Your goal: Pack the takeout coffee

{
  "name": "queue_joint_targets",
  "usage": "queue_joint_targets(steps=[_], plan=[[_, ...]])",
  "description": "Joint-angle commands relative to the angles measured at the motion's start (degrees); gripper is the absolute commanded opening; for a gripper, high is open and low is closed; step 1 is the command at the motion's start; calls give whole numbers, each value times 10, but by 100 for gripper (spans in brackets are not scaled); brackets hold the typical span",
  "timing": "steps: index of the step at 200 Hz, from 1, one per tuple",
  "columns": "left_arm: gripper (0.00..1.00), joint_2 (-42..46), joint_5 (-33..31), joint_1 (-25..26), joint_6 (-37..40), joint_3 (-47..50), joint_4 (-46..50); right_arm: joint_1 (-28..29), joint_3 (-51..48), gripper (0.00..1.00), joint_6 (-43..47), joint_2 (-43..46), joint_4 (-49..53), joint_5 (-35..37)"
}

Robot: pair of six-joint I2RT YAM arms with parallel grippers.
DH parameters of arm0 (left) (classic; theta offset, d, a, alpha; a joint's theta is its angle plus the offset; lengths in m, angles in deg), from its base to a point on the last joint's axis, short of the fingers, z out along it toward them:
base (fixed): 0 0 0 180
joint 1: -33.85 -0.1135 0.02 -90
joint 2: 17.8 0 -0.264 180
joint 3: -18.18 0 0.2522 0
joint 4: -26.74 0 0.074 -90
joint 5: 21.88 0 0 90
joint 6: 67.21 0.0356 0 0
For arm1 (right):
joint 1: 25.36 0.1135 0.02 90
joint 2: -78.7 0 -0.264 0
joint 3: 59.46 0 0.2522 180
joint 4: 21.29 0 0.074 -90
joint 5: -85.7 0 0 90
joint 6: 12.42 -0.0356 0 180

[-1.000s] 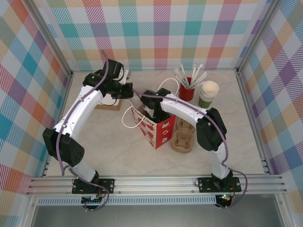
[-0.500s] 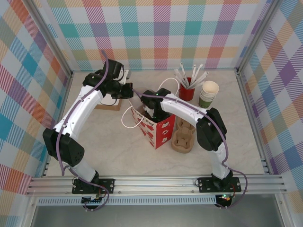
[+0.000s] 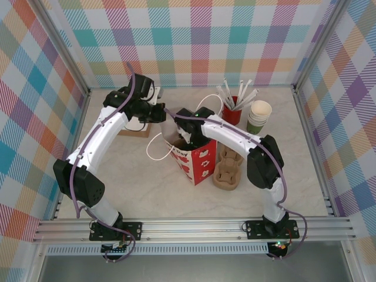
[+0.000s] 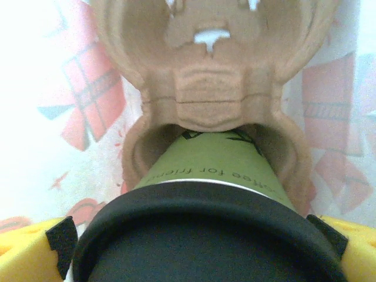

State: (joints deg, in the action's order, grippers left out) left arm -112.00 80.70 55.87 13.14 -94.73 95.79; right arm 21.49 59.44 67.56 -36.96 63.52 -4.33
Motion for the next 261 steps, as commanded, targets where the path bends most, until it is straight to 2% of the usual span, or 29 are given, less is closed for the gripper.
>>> queue_joint_targets(steps=[1, 72, 123, 187, 223, 261], plan=[[5, -7, -1, 9, -4, -1, 4, 1, 33, 100, -11, 34, 33, 0], [5, -12, -5, 11, -5, -6, 8, 0, 81, 100, -22, 54, 67, 7], [5, -12, -7, 11, -4, -9, 8, 0, 151, 100, -30, 55, 108, 33], [5, -13, -7, 12, -8, -8, 3, 0, 208, 100, -32, 96, 136, 53], [5, -12, -12, 12, -8, -9, 3, 0, 225, 100, -38, 149, 135, 73], [5, -14, -25, 11, -7, -15, 10, -4, 178, 100, -51, 244, 103, 103]])
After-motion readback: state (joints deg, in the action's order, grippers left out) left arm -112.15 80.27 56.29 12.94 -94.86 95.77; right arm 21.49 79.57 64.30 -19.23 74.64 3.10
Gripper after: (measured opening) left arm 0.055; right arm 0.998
